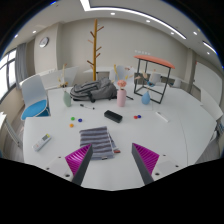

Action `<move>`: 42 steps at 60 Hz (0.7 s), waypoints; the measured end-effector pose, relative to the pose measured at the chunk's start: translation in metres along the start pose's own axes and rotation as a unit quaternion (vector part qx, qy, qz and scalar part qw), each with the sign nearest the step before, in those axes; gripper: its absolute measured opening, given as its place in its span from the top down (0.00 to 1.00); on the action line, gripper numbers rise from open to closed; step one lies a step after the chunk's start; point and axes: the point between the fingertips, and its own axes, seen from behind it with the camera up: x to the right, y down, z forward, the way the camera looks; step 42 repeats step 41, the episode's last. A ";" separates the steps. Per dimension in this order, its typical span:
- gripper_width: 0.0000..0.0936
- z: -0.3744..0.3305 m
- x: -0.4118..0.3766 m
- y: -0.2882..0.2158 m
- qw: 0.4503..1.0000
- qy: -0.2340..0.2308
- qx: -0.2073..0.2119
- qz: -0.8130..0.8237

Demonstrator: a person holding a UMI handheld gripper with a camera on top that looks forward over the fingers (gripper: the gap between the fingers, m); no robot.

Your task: Fold towel

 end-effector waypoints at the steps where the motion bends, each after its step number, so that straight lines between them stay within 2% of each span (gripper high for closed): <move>1: 0.09 -0.015 0.003 0.002 1.000 0.006 -0.003 -0.002; 6: 0.09 -0.078 0.009 0.022 1.000 0.019 -0.021 -0.006; 15: 0.09 -0.140 0.011 0.047 0.999 0.031 -0.029 0.010; 29: 0.09 -0.150 0.020 0.060 0.999 0.048 -0.018 0.010; 42: 0.09 -0.155 0.023 0.045 0.999 0.048 0.004 0.007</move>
